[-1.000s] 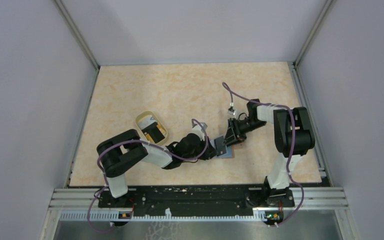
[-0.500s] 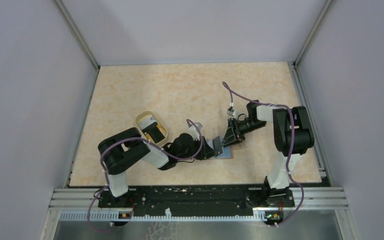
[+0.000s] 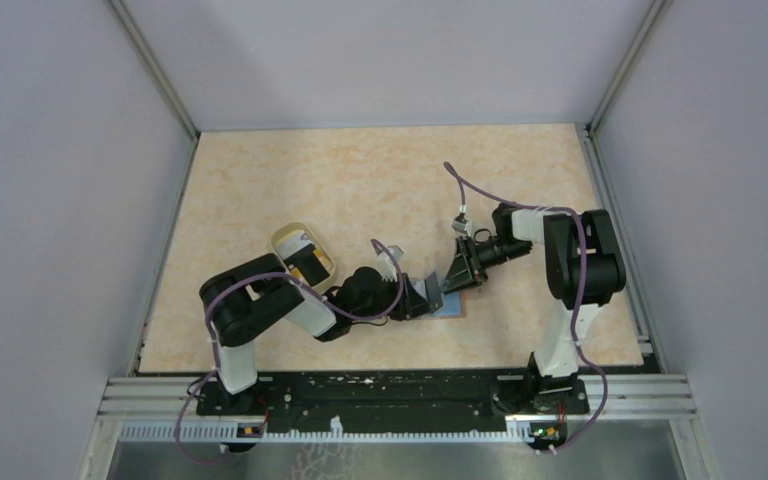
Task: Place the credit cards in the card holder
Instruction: Insert the credit card into the card holder.
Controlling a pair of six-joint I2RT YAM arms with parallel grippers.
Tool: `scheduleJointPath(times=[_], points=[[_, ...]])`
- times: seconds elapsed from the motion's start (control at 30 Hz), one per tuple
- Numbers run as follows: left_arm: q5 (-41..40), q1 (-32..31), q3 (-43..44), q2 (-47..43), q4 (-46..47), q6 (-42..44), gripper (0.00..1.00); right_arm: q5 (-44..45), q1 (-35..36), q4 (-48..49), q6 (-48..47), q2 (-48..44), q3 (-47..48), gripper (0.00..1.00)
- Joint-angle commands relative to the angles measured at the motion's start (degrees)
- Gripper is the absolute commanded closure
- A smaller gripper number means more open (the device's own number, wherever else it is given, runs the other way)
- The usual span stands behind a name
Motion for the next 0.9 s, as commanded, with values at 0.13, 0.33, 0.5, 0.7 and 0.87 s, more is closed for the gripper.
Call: scheduleJointPath(times=[0.13,0.33,0.5,0.7,0.87], points=[[1.78,0.72,-0.8,1.37,3.54,-0.66,0.67,-3.16,-0.18,-1.14,-2.52,0.59,2.05,0.7],[2.26,1.04,-1.44,1.53,5.26,-1.02,0.64,-2.71,-0.14,-0.85,-2.25,0.97,1.83,0.83],[2.41,1.07,-1.78,1.42,5.9,-1.09,0.59,-1.75,-0.07,-0.61,-2.09,0.89,1.85,0.88],[2.31,1.07,-2.94,0.56,7.1,-1.01,0.44,3.75,0.31,2.63,0.2,-0.83,1.07,0.88],[2.18,1.07,-4.36,-0.69,8.8,-0.29,0.32,7.81,1.35,4.86,1.28,-2.97,0.53,0.88]])
